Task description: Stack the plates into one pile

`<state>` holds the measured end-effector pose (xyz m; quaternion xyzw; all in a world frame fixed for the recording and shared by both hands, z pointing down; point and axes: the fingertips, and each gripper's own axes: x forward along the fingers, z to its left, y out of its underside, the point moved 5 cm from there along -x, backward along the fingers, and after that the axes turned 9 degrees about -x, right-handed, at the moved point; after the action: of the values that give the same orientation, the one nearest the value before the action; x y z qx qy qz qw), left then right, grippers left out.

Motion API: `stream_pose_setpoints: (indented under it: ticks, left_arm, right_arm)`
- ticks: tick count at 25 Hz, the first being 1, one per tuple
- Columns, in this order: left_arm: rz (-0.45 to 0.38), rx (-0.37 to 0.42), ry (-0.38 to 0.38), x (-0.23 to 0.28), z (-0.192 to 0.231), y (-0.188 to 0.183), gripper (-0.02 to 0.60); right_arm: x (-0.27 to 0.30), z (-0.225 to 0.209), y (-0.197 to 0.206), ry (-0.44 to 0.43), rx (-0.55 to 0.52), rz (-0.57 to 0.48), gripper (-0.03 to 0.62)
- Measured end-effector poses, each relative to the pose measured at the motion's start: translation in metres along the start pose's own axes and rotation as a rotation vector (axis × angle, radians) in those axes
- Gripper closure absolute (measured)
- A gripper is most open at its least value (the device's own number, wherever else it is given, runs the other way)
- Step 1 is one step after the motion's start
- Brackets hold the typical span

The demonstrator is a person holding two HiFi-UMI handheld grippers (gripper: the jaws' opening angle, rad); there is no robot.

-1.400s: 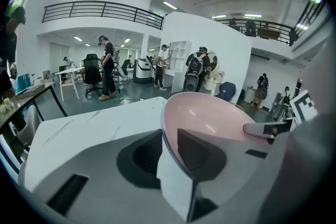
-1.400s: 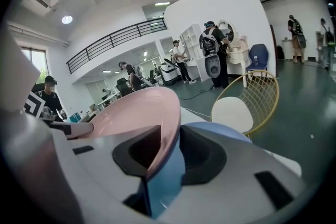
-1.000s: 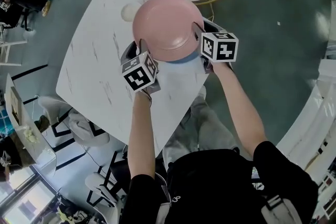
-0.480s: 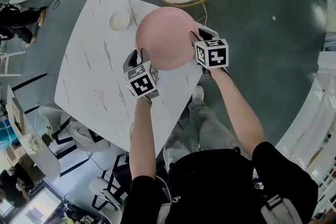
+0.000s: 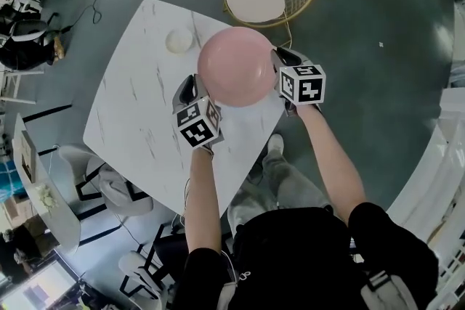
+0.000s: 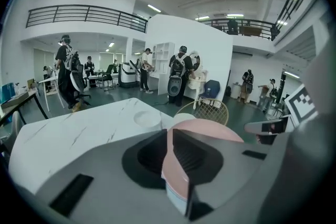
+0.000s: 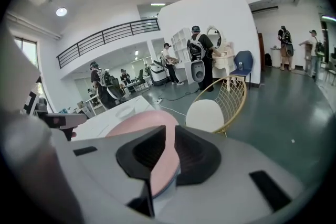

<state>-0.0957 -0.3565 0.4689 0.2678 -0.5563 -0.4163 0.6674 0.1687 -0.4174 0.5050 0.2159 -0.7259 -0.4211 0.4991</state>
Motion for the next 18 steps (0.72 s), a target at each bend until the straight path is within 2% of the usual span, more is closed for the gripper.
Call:
stream_pose_setpoints:
  ticks: [3, 8, 18]
  left_arm:
    - [-0.058, 0.0, 0.001, -0.013, -0.008, -0.013, 0.556]
    - [-0.144, 0.013, 0.024, -0.038, -0.026, -0.041, 0.565]
    - [-0.339, -0.02, 0.066, -0.088, -0.055, -0.101, 0.565]
  right_arm:
    - [-0.009, 0.002, -0.015, -0.008, 0.004, -0.03, 0.536]
    - [-0.033, 0.007, -0.049, -0.021, 0.029, -0.116, 0.576]
    - [-0.091, 0.026, -0.123, -0.116, 0.01, -0.361, 0.586]
